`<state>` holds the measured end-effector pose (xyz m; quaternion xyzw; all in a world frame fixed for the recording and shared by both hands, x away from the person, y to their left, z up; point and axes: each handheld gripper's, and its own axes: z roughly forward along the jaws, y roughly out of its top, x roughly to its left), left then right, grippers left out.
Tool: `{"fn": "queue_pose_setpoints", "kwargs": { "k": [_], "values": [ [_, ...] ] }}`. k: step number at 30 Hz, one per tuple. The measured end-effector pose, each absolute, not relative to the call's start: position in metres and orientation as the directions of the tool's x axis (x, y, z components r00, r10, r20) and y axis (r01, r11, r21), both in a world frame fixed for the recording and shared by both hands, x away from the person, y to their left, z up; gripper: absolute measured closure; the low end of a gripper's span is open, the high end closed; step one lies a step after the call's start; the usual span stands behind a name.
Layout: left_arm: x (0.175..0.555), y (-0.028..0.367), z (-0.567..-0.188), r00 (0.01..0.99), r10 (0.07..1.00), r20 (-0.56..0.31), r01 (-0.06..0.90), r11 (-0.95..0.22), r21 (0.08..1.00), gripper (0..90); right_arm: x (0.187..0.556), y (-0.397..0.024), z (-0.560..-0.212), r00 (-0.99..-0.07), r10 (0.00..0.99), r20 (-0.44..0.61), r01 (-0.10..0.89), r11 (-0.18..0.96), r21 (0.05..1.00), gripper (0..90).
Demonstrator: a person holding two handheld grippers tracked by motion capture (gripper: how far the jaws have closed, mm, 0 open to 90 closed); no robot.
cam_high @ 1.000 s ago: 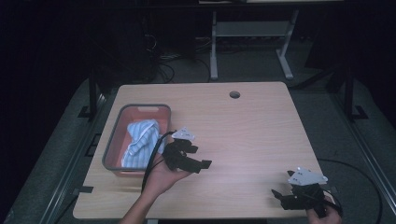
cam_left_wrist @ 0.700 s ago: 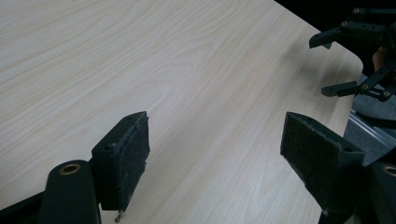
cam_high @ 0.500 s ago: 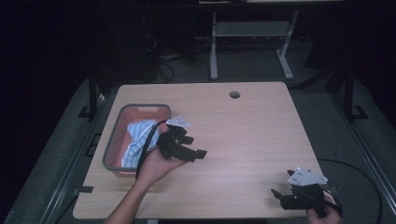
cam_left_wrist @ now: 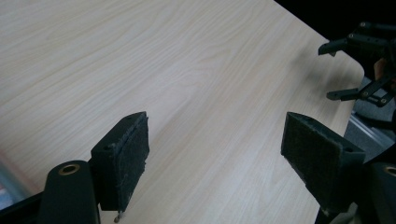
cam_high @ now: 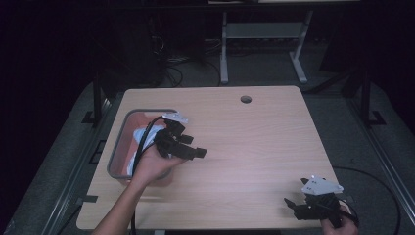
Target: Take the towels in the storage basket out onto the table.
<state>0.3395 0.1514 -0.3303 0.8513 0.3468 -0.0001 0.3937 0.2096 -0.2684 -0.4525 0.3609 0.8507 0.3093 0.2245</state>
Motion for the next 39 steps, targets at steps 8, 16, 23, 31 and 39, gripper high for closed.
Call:
{"fn": "queue_pose_setpoints", "kwargs": {
  "k": [8,16,23,31,39],
  "values": [
    [0.348,0.176,-0.329,0.721,0.635,-0.277,0.620,-0.412,0.668,22.8,0.210,-0.269,-0.452,-0.635,0.757,-0.155,0.477,0.542,0.692,13.9],
    [0.350,0.195,-0.327,0.693,0.674,-0.258,0.634,-0.399,0.662,23.0,0.210,-0.269,-0.452,-0.634,0.757,-0.155,0.476,0.541,0.693,13.9],
    [0.356,0.214,-0.333,0.656,0.706,-0.265,0.660,-0.367,0.656,23.3,0.210,-0.271,-0.451,-0.626,0.764,-0.153,0.478,0.531,0.700,13.9],
    [0.363,0.238,-0.340,0.614,0.744,-0.263,0.685,-0.337,0.646,23.4,0.210,-0.269,-0.451,-0.628,0.762,-0.158,0.476,0.537,0.696,13.9],
    [0.368,0.259,-0.347,0.536,0.796,-0.281,0.727,-0.266,0.633,23.3,0.212,-0.265,-0.452,-0.644,0.747,-0.167,0.465,0.555,0.689,13.9]
  ]
}}
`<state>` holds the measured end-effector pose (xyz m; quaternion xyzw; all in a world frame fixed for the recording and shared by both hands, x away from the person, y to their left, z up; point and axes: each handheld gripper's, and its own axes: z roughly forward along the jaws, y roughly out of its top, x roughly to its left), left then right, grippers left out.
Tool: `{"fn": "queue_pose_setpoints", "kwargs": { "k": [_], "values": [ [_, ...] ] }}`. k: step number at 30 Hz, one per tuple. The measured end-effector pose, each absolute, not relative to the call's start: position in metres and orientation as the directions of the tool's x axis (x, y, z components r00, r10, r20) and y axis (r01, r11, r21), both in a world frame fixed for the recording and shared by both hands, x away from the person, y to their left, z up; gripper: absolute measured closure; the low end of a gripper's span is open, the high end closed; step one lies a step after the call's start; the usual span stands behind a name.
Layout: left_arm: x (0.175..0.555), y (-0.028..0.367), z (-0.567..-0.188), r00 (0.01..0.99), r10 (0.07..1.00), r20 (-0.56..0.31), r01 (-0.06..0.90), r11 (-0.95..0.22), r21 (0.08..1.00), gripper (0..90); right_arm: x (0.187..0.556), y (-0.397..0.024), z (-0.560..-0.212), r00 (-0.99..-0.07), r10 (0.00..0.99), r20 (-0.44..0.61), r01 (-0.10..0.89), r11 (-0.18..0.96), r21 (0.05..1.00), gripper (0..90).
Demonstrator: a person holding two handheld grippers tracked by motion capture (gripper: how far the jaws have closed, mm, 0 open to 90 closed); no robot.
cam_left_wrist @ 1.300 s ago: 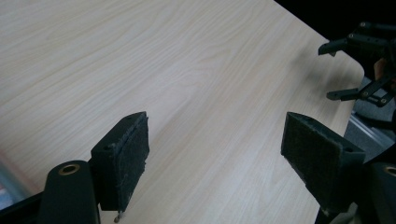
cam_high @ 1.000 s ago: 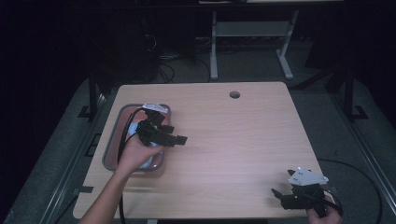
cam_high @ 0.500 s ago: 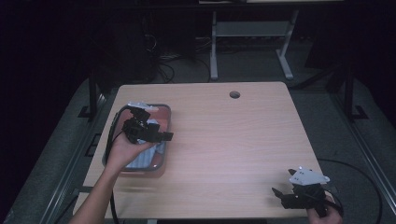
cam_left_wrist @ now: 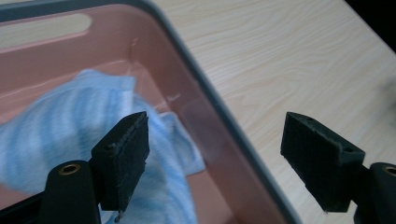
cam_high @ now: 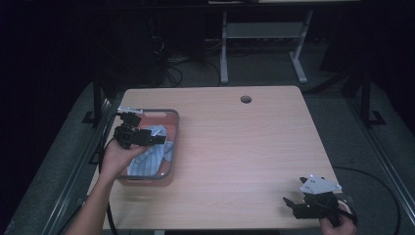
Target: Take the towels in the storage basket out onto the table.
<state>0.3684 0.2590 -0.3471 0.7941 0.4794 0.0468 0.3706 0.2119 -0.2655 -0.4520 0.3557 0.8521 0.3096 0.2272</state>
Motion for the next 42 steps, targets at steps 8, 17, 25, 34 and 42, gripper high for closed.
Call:
{"fn": "queue_pose_setpoints", "kwargs": {
  "k": [8,17,25,34,42],
  "values": [
    [0.375,0.263,-0.357,0.487,0.845,-0.221,0.759,-0.284,0.586,23.4,0.209,-0.267,-0.450,-0.643,0.747,-0.168,0.460,0.552,0.695,13.9],
    [0.384,0.263,-0.381,0.427,0.894,-0.136,0.816,-0.316,0.485,25.0,0.209,-0.265,-0.450,-0.650,0.740,-0.172,0.454,0.560,0.694,13.9],
    [0.395,0.261,-0.395,0.360,0.925,-0.120,0.860,-0.279,0.427,29.1,0.209,-0.266,-0.450,-0.651,0.741,-0.167,0.457,0.557,0.694,13.9],
    [0.404,0.251,-0.409,0.364,0.931,-0.028,0.884,-0.336,0.324,36.5,0.208,-0.266,-0.449,-0.650,0.741,-0.170,0.453,0.557,0.696,13.9],
    [0.408,0.245,-0.413,0.382,0.924,0.004,0.891,-0.369,0.266,45.6,0.208,-0.264,-0.449,-0.652,0.739,-0.170,0.449,0.557,0.698,13.9]
  ]
}}
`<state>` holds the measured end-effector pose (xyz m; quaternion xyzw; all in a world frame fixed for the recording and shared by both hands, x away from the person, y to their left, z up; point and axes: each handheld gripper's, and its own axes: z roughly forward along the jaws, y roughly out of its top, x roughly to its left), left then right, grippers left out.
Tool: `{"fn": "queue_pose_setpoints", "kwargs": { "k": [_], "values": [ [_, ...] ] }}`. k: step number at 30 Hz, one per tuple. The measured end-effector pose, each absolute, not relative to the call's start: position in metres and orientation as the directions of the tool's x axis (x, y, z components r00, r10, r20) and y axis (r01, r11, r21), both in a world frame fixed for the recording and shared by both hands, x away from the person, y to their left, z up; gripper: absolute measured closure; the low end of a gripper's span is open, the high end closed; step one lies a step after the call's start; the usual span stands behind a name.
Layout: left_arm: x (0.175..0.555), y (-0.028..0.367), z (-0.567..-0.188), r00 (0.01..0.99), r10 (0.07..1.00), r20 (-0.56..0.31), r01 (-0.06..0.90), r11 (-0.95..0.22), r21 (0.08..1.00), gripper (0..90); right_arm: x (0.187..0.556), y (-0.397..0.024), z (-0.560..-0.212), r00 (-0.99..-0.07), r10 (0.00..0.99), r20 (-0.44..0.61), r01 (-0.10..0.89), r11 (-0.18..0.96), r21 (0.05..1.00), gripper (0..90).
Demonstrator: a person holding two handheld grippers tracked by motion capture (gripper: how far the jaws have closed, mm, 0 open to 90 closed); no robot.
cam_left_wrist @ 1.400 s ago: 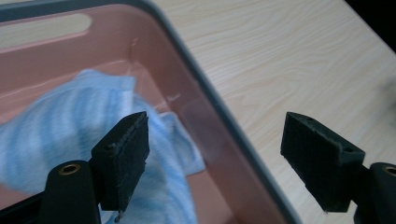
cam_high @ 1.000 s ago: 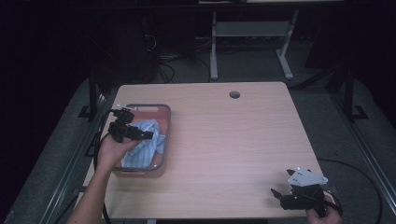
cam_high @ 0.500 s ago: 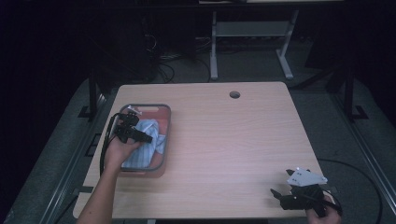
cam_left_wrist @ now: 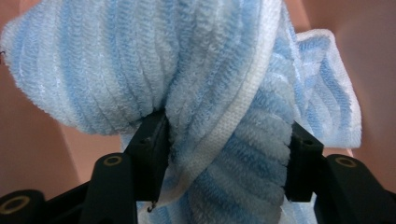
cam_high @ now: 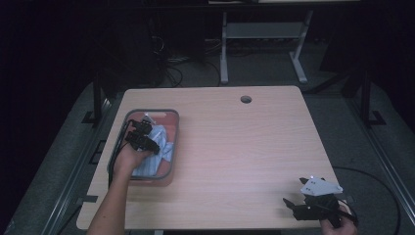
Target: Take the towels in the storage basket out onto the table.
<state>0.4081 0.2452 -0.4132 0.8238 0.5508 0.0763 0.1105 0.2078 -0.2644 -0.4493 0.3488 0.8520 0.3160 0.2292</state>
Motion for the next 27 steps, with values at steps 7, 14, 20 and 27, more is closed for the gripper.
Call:
{"fn": "queue_pose_setpoints", "kwargs": {
  "k": [7,14,20,27],
  "values": [
    [0.407,0.252,-0.417,0.375,0.926,-0.036,0.892,-0.349,0.288,53.2,0.209,-0.264,-0.449,-0.653,0.736,-0.175,0.443,0.560,0.700,13.9],
    [0.406,0.254,-0.416,0.385,0.920,-0.068,0.891,-0.352,0.288,60.5,0.211,-0.265,-0.452,-0.653,0.740,-0.159,0.455,0.552,0.699,13.9],
    [0.406,0.258,-0.415,0.394,0.914,-0.094,0.890,-0.354,0.286,62.8,0.211,-0.265,-0.452,-0.649,0.744,-0.158,0.455,0.546,0.703,13.9],
    [0.396,0.262,-0.401,0.401,0.909,-0.113,0.870,-0.340,0.357,66.2,0.211,-0.266,-0.453,-0.642,0.751,-0.153,0.464,0.540,0.703,13.9]
  ]
}}
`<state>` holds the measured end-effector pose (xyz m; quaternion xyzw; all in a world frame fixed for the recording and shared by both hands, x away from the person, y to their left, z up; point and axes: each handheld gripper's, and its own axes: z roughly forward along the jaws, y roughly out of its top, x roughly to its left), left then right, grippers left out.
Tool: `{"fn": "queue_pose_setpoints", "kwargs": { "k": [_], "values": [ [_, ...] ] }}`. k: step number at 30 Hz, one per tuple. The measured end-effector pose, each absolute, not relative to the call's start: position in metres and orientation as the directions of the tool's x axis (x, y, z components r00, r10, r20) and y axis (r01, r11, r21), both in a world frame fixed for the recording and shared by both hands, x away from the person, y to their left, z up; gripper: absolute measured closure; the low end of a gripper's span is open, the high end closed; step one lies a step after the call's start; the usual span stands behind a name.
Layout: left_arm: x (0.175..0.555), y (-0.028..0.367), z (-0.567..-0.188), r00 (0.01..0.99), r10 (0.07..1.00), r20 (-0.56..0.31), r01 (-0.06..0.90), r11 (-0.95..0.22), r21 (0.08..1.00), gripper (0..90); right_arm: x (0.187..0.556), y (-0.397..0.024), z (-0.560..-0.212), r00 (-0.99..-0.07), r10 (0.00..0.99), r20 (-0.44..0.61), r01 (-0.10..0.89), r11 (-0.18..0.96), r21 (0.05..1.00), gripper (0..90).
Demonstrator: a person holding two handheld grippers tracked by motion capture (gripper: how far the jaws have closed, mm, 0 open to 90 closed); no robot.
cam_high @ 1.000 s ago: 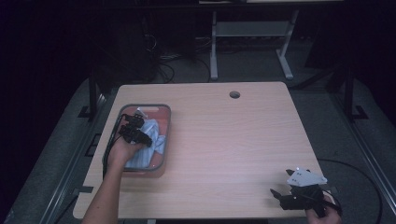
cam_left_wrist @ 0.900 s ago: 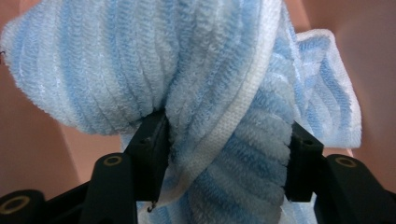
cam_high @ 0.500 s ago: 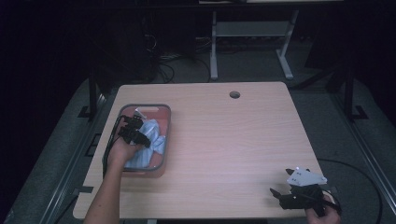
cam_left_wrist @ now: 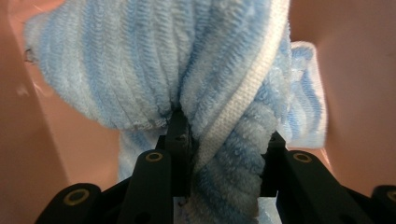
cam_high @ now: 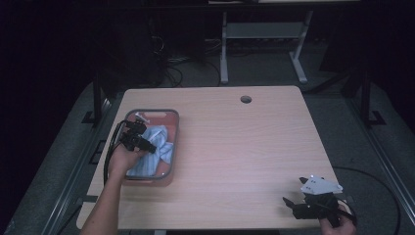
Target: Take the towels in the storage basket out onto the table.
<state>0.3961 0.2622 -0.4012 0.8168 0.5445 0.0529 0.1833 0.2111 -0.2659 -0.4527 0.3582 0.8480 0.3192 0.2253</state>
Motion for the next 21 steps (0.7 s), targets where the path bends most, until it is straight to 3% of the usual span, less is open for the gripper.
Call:
{"fn": "queue_pose_setpoints", "kwargs": {
  "k": [21],
  "values": [
    [0.361,0.281,-0.367,0.452,0.856,-0.251,0.795,-0.259,0.549,66.3,0.210,-0.265,-0.449,-0.624,0.762,-0.171,0.459,0.535,0.709,13.9]
  ]
}}
